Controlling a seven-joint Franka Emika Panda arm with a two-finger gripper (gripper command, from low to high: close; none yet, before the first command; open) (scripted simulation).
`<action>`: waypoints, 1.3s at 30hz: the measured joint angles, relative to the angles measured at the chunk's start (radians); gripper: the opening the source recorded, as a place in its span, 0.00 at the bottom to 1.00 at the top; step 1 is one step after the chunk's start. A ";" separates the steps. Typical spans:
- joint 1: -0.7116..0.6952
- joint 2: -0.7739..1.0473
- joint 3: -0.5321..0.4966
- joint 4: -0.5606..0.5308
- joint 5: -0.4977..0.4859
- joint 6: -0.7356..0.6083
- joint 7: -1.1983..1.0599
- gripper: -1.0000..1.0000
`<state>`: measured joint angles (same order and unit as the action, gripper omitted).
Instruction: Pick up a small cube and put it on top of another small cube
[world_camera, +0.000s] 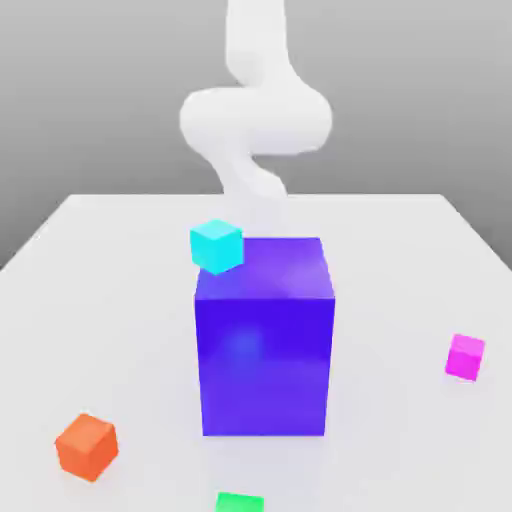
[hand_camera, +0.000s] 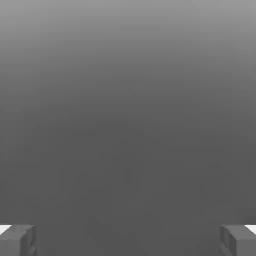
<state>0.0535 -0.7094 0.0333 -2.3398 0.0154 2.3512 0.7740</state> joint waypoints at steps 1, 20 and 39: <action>0.023 0.039 0.015 -0.017 0.006 0.022 -0.011 0.50; 0.412 0.734 0.349 -0.319 -0.086 0.412 -0.057 0.50; 0.591 0.968 0.208 -0.329 -0.283 0.562 0.073 0.00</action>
<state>0.6446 0.2586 0.2418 -2.6691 -0.2672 2.9137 0.8470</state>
